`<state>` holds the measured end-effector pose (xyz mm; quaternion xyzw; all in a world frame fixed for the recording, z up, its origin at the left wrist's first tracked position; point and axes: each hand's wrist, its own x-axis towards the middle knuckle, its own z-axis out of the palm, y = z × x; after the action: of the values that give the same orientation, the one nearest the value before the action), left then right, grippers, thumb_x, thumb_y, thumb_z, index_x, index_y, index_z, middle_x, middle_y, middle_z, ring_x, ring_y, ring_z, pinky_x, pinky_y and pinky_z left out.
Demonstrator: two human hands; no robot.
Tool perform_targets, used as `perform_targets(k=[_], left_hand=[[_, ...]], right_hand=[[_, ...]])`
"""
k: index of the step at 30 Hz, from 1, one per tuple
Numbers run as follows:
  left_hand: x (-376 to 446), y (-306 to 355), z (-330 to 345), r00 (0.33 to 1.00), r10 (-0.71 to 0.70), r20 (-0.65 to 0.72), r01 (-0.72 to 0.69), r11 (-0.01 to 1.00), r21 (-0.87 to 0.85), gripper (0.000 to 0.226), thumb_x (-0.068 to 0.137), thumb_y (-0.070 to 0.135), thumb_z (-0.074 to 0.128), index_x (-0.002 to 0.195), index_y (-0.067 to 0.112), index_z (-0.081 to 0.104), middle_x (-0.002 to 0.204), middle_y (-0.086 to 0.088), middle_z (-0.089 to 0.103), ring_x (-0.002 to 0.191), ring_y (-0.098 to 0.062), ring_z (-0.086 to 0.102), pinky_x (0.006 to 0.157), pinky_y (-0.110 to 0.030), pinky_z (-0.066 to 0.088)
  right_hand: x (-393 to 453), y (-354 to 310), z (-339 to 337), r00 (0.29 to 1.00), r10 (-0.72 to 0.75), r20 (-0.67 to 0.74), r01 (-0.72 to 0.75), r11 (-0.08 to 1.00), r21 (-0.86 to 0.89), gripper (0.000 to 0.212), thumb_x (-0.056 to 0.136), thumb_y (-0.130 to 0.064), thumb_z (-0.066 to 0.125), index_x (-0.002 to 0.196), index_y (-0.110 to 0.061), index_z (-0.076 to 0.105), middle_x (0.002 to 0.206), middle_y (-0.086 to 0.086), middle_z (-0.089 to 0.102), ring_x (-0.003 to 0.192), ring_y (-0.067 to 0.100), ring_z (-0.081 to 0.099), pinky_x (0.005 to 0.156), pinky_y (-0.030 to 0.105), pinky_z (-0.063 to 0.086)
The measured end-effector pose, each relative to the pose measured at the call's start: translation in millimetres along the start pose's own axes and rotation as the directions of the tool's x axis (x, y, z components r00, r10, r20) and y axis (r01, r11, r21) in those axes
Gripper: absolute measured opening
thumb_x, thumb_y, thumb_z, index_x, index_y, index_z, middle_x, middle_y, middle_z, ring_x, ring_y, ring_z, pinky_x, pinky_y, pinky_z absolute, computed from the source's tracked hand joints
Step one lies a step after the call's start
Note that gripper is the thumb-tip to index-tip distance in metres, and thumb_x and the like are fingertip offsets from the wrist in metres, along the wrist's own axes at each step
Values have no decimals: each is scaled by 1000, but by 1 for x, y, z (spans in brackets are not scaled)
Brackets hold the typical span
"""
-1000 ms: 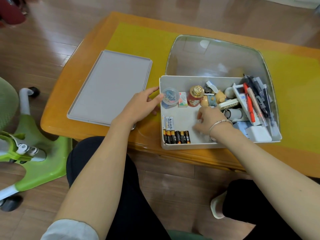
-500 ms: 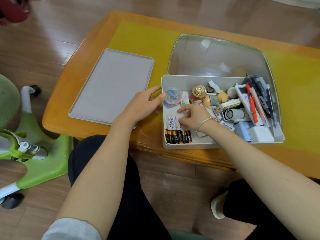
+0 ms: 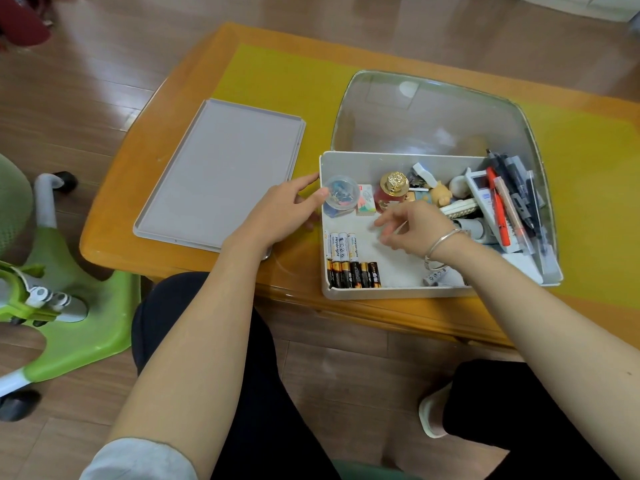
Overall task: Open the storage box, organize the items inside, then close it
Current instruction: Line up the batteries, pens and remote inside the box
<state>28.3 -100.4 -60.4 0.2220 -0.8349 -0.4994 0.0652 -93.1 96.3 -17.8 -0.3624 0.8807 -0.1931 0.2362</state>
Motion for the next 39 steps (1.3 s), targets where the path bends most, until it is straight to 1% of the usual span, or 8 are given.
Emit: perform_targets(k=[4,7,11,17,21,29,33,39], left_hand=[[0,0,0,1000,1,2,-1,1000,1,52,95,51,46,144,33,39,90,15,68,71,0,68,72,-25,52],[0,0,0,1000,12,6,-12,1000,11,53,95,52,46,145,32,39,93,16,68,72,0,68,73,-25,53],[0,0,0,1000,9,5,-9,1000,5,53,95,52,46,144,33,39,90,17,68,72,1,68,71,-25,52],[0,0,-1,1000,3,-1,-3,1000,7,52,95,53,46,144,34,40,90,14,69,73,0,68,72,-26,53],[-1,1,-1,1000,5,3,-5,1000,3,53,95,52,46,144,33,39,89,15,68,73,-1,68,71,-26,53],[-2,3,-1,1000,3,1,-3,1000,13,53,95,52,45,144,33,39,91,14,68,74,-1,68,73,-26,53],[-2,2,-1,1000,5,4,-5,1000,-8,53,96,50,46,145,32,40,87,13,69,72,-1,68,75,-28,54],[-1,1,-1,1000,10,5,-10,1000,-6,52,96,50,46,144,31,40,88,16,68,71,2,67,69,-24,50]], right_hand=[[-8,16,-9,996,71,55,-59,978,-198,13,76,-17,75,86,-17,68,74,-5,62,61,6,51,69,23,44],[-11,26,-11,985,143,96,-108,948,-298,16,72,-24,80,75,-21,64,67,-12,54,64,8,53,66,21,40],[-16,30,-9,954,137,268,-33,933,-358,22,65,-33,83,75,-27,64,69,-12,58,63,3,55,58,17,41],[-10,22,5,936,64,347,71,930,-361,9,73,-22,77,77,-23,69,67,-17,58,63,0,54,64,15,43],[-10,18,5,918,80,388,99,902,-420,6,77,-18,70,73,-22,69,70,-13,62,72,9,61,71,21,50],[-12,19,5,958,148,247,1,856,-517,28,81,-33,62,75,-7,68,77,9,71,67,21,59,70,30,54],[-4,18,4,991,99,87,-65,942,-330,20,82,-31,63,78,-11,58,80,6,65,77,20,58,71,29,47],[10,2,14,994,69,-87,-70,997,-11,11,81,-15,61,92,-17,62,68,-8,54,57,5,48,56,21,38]])
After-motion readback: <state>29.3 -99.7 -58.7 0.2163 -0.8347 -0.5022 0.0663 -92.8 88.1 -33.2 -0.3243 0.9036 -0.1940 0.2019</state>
